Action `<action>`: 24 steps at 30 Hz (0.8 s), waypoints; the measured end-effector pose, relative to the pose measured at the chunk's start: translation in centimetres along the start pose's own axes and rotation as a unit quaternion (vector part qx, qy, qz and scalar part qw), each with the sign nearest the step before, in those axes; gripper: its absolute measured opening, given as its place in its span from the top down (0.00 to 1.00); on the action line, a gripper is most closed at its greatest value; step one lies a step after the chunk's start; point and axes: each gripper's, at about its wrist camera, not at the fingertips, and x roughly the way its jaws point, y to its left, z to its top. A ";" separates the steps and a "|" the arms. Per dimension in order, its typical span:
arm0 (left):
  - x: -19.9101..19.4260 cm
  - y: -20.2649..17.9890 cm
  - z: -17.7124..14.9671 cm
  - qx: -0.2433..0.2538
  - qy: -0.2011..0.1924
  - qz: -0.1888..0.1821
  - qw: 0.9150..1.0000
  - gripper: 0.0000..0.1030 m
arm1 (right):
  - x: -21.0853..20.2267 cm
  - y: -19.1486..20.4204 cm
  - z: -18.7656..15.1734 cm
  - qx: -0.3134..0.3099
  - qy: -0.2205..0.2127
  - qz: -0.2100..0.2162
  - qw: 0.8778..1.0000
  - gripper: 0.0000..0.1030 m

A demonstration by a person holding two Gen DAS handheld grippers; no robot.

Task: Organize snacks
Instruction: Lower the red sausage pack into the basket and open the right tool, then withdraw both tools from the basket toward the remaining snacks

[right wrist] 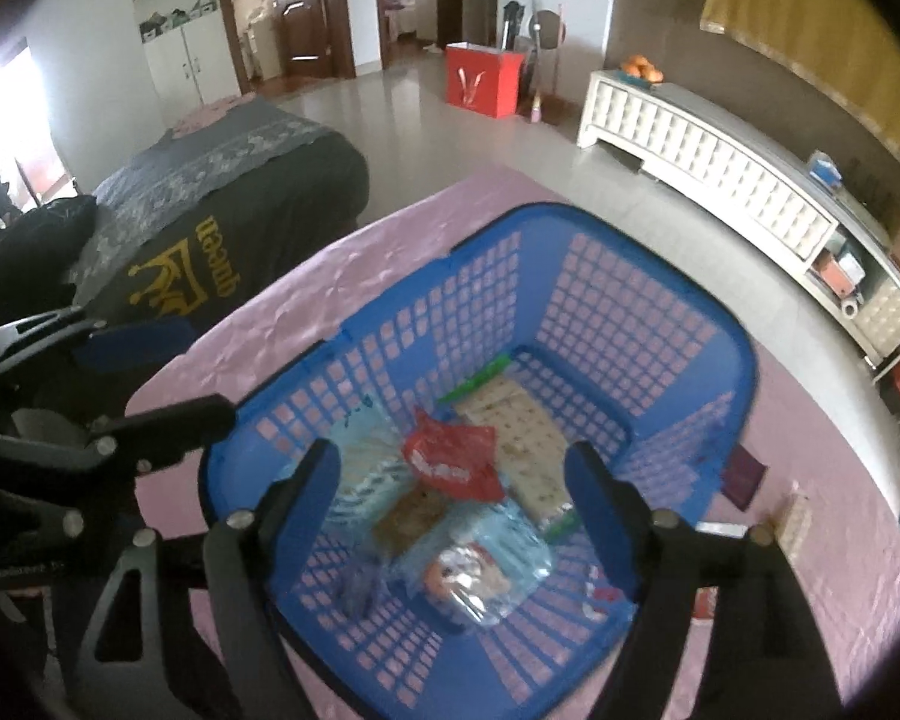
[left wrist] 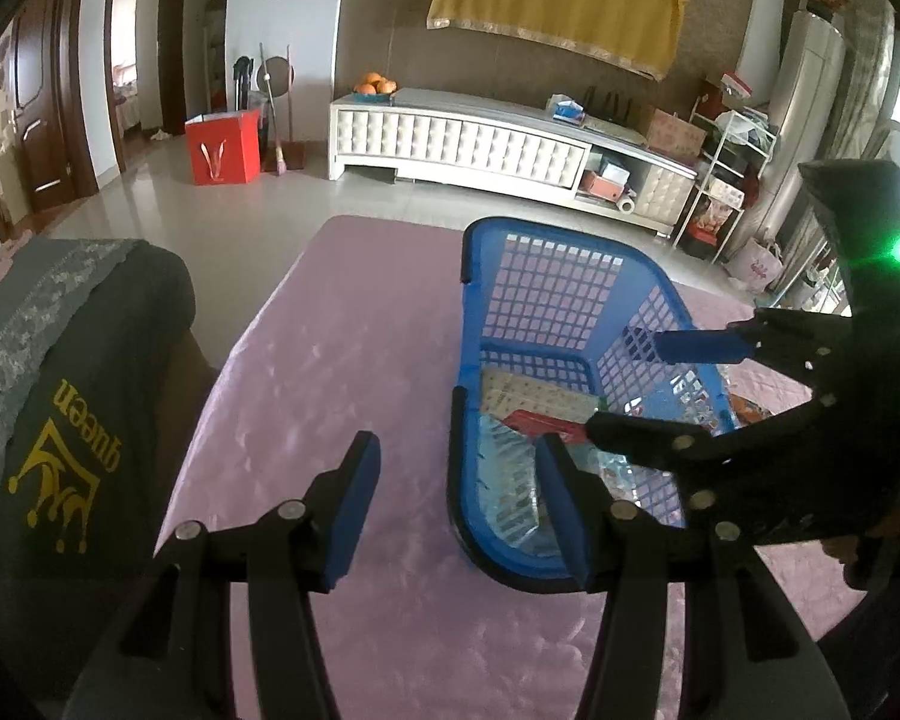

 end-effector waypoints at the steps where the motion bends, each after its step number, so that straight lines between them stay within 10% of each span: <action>1: -0.2 -0.2 -0.1 0.001 -0.002 0.000 1.000 0.50 | -0.6 -0.3 -0.3 0.000 -0.003 -0.006 1.000 0.22; 24: -4.3 -14.6 0.6 0.117 -0.034 -0.043 0.992 0.34 | -11.9 -9.6 -9.4 0.067 -0.047 -0.092 0.992 0.21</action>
